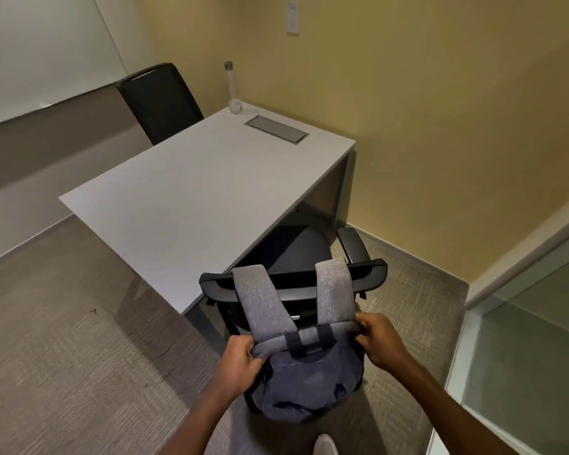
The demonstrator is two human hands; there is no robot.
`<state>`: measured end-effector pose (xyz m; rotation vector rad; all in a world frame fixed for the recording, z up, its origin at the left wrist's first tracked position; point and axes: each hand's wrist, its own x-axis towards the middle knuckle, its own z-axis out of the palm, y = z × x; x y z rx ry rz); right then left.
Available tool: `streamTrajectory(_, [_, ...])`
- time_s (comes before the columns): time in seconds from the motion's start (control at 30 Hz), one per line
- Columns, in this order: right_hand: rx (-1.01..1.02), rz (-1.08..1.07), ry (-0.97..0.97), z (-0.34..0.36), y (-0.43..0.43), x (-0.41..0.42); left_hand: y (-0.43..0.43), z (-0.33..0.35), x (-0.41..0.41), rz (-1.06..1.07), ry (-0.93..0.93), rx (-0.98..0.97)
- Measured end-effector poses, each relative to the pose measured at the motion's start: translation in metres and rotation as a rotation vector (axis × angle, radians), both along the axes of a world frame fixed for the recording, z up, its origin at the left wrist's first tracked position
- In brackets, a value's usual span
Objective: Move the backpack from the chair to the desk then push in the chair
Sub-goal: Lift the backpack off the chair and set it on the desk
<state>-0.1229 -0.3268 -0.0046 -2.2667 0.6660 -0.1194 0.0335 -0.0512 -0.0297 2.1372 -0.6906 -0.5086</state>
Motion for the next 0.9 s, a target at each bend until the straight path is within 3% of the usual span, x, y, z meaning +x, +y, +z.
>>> streamTrajectory(0.27, [0.073, 0.136, -0.07, 0.056, -0.017, 0.008, -0.007, 0.062, -0.016, 0.193, 0.126, -0.304])
streamTrajectory(0.5, [0.664, 0.347, 0.085, 0.11, -0.043, 0.028, -0.016, 0.087, -0.019, 0.215, 0.053, -0.352])
streamTrajectory(0.7, [1.262, -0.192, 0.084, 0.116, -0.05, 0.078, -0.028, 0.105, -0.019, 0.113, -0.161, -0.217])
streamTrajectory(0.8, [1.236, -0.395, 0.073, 0.112, -0.048, 0.093, -0.035, 0.108, -0.015, 0.081, -0.183, -0.164])
streamTrajectory(0.9, [1.224, -0.586, -0.092, 0.111, -0.059, 0.087, -0.04, 0.11, -0.012, 0.073, -0.168, -0.136])
